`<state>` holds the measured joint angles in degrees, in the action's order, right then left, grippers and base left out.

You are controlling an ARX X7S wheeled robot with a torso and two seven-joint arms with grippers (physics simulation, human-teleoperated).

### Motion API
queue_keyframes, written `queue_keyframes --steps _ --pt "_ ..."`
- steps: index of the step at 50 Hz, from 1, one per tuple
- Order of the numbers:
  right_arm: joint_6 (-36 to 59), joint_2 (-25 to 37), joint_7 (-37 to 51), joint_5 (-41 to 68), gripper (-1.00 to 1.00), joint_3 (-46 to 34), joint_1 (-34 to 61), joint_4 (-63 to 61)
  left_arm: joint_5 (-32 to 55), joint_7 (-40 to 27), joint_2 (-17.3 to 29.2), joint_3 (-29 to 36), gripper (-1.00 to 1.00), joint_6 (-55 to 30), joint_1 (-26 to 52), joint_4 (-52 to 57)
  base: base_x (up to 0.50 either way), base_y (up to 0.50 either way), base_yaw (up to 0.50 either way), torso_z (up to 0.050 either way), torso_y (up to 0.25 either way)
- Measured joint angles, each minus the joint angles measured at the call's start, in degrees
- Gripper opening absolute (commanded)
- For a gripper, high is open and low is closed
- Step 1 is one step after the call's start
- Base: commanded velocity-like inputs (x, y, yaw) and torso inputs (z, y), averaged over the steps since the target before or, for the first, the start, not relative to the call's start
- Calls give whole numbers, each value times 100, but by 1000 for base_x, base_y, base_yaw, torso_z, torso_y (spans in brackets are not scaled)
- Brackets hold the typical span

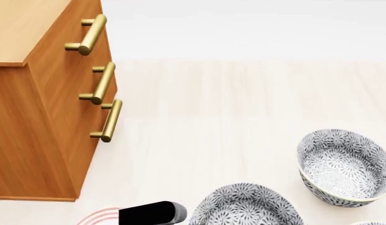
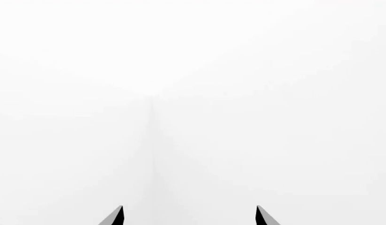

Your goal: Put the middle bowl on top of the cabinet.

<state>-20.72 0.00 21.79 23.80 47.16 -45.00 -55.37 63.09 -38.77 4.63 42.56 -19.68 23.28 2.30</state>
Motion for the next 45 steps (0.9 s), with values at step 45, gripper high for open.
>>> queue_keyframes --steps 45 --pt "-76 0 38 -109 100 -110 0 20 261 -211 301 120 -100 131 102 924 0 0 0 34 224"
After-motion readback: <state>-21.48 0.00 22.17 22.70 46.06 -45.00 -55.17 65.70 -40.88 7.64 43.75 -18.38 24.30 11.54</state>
